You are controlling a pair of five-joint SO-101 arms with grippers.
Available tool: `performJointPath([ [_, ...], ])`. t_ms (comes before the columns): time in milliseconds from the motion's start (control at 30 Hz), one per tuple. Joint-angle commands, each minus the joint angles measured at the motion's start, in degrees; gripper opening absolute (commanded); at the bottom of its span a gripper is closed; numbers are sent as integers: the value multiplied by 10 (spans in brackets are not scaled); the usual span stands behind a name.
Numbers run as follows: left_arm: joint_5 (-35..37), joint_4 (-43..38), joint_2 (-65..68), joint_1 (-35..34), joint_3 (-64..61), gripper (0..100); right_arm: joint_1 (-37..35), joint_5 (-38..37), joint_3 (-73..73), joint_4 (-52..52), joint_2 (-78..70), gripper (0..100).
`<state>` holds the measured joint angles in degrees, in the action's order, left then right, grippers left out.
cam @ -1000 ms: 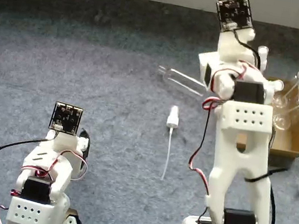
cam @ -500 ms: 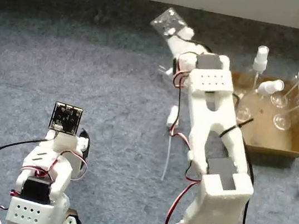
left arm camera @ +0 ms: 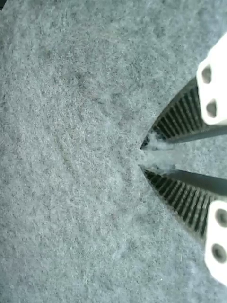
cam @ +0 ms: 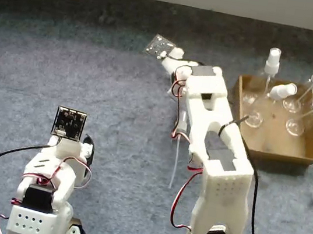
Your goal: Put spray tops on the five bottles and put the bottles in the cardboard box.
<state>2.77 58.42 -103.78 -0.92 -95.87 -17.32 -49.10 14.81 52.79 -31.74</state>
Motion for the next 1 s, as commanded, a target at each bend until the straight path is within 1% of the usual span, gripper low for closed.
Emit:
performJointPath([
  [0,-3,-12,-7,-2,-13,8,-1,-6,38,-36,-10,300],
  [133,-3,-12,-7,-2,-13,8,2,-6,38,-58,-43,299],
  [200,-3,-12,-7,-2,-13,8,6,-4,45,-60,-55,276],
  [333,-3,-12,-7,-2,-13,8,22,-3,87,-59,-73,114],
  [400,-3,-12,-7,-2,-13,8,30,-2,103,-59,-78,57],
  [567,-3,-12,-7,-2,-13,8,44,55,141,-59,-80,47],
  [667,-3,-12,-7,-2,-13,8,46,71,160,-57,-77,47],
  [800,-3,-12,-7,-2,-13,8,43,97,226,17,-77,48],
  [967,-3,-12,-7,-2,-13,8,37,162,382,182,-77,48],
])
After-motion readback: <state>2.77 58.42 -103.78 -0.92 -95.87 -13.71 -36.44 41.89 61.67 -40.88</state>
